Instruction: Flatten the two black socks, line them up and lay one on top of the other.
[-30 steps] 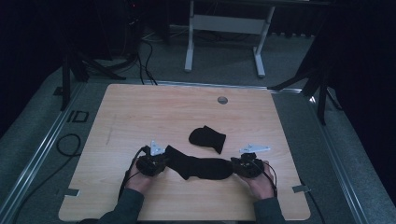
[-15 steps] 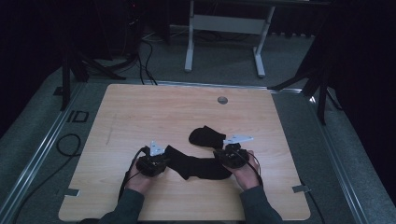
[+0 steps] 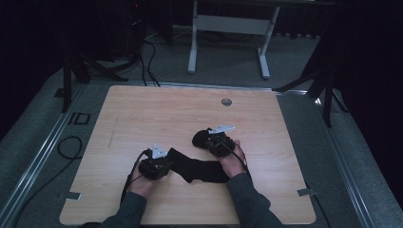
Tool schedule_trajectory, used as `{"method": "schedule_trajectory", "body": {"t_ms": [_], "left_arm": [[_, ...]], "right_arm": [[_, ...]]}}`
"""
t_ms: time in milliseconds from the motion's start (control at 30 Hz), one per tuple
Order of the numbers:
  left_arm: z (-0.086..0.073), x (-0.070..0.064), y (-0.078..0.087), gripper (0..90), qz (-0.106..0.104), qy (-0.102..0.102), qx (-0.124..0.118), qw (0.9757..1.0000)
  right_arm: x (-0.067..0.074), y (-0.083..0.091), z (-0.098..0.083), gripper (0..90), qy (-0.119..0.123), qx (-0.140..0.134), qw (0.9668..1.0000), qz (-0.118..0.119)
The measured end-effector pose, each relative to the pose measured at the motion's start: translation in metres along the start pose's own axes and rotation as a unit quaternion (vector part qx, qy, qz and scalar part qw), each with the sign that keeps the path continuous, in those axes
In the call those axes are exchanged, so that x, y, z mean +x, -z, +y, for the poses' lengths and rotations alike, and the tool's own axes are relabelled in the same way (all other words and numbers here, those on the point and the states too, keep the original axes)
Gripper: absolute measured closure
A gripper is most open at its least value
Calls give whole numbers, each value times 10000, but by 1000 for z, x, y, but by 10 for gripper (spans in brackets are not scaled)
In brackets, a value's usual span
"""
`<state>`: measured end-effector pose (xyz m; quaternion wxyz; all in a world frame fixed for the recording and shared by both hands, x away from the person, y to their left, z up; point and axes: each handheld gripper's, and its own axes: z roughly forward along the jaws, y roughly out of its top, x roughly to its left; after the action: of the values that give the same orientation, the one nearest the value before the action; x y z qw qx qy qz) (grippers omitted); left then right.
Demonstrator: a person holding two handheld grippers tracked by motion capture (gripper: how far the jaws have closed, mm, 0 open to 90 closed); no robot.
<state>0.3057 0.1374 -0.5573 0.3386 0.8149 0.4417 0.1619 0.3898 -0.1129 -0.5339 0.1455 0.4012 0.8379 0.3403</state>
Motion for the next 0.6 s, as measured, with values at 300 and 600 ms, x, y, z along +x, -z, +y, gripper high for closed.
{"method": "schedule_trajectory", "body": {"t_ms": [300,600], "left_arm": [[0,0,0,726,-11,-1,3,10000],[0,0,0,726,-10,2,1,10000]], "right_arm": [[13,-28,16,899,232,343,9990,-158],[13,-21,3,898,566,564,9966,216]]}}
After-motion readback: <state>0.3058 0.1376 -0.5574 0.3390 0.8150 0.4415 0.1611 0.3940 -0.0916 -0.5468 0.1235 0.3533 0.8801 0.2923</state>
